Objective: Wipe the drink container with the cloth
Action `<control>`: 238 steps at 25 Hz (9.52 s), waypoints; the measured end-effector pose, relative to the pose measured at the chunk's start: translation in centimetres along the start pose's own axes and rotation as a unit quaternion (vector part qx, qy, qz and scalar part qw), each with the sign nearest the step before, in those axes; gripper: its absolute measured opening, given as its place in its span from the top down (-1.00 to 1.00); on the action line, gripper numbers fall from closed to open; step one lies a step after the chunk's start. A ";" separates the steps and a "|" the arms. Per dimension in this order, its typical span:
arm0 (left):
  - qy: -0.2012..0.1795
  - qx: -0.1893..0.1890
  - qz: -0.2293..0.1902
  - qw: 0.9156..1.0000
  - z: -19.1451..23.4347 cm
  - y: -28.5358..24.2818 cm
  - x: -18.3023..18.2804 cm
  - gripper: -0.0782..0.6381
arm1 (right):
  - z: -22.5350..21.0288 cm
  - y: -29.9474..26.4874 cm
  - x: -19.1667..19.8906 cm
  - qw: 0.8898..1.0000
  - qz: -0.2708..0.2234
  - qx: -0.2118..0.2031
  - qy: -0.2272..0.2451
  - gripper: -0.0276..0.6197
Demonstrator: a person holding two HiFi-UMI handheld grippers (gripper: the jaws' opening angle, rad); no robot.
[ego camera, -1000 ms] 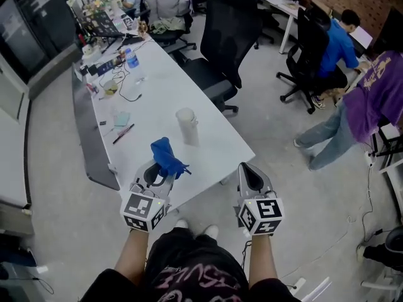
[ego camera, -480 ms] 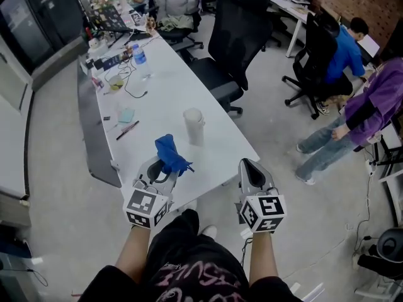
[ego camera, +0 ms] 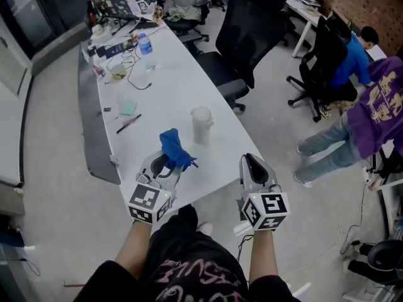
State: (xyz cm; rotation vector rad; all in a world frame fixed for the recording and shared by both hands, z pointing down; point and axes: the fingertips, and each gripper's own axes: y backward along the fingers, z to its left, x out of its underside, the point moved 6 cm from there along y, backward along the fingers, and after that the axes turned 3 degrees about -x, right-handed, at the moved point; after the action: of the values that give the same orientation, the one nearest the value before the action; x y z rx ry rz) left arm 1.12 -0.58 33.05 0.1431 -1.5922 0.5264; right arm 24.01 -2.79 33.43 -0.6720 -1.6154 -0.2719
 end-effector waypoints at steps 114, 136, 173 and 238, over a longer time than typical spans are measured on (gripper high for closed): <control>0.102 0.100 0.110 0.984 8.0 -16.9 13.4 0.49 | 2.6 -22.3 0.2 0.988 0.065 -0.143 0.012 0.12; 0.096 0.072 0.084 0.989 9.7 -14.4 10.7 0.50 | 2.3 -22.1 0.5 0.986 0.059 -0.155 0.000 0.10; 0.068 0.111 0.081 0.988 8.6 -16.0 10.2 0.49 | 2.4 -22.7 0.9 0.986 0.065 -0.154 -0.003 0.07; 0.036 0.120 0.042 0.991 7.7 -14.7 6.5 0.50 | 2.2 -22.4 1.1 0.984 0.068 -0.166 -0.003 0.04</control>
State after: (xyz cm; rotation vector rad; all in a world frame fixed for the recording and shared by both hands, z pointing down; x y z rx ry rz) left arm -0.65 -15.32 42.93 0.2358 -1.4668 0.7811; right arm 9.48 -19.23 38.65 -1.0338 -1.5353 -0.4456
